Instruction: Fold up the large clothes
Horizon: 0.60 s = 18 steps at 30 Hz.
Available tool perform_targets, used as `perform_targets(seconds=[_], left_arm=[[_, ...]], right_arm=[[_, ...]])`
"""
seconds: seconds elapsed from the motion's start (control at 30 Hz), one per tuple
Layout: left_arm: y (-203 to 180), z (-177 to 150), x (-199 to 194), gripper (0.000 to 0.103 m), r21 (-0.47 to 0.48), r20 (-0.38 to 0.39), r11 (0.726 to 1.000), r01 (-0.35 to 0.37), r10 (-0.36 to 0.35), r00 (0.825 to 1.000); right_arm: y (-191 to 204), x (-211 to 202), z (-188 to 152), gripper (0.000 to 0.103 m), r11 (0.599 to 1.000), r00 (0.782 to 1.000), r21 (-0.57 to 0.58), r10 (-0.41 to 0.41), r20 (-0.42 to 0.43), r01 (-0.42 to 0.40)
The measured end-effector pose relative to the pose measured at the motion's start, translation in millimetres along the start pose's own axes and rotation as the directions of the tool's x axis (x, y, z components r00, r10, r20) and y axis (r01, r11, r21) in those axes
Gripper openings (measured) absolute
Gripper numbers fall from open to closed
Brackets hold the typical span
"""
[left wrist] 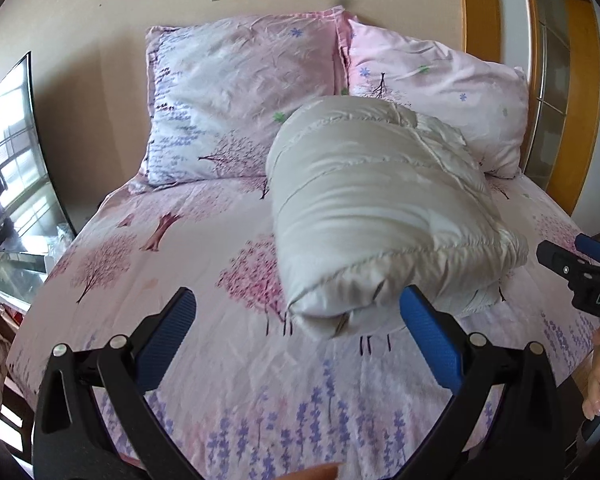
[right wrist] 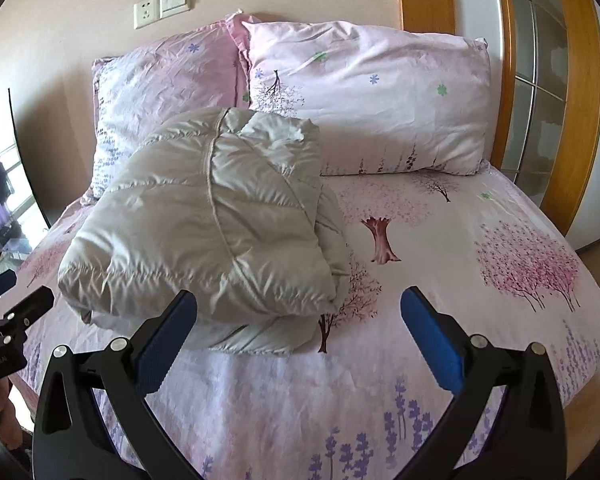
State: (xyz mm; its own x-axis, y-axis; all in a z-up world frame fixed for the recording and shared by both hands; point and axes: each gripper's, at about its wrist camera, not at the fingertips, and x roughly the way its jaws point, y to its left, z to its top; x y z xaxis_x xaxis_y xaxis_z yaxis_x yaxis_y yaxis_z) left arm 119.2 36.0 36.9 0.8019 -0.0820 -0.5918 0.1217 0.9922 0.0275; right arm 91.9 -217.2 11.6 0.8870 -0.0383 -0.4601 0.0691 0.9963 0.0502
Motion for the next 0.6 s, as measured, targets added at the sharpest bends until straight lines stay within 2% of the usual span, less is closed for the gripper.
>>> perform_targets(seconds=[0.2, 0.4, 0.6], left_arm=[[-1.3, -9.6, -2.9, 0.101, 0.027, -0.044, 0.999, -0.043, 0.044, 0.998], [0.9, -20.1, 0.0, 0.101, -0.004, -0.137, 1.0, -0.004, 0.003, 0.991], [-2.5, -33.2, 0.0, 0.101, 0.005, -0.218, 1.0, -0.009, 0.01, 0.976]], right_arm=[[10.5, -8.1, -10.4, 0.102, 0.999, 0.998, -0.022, 0.027, -0.056, -0.029], [14.8, -16.6, -25.5, 0.102, 0.997, 0.987, 0.036, 0.075, -0.141, -0.071], [30.4, -12.6, -40.1, 0.102, 0.998, 0.972, -0.018, 0.061, -0.228, -0.067]])
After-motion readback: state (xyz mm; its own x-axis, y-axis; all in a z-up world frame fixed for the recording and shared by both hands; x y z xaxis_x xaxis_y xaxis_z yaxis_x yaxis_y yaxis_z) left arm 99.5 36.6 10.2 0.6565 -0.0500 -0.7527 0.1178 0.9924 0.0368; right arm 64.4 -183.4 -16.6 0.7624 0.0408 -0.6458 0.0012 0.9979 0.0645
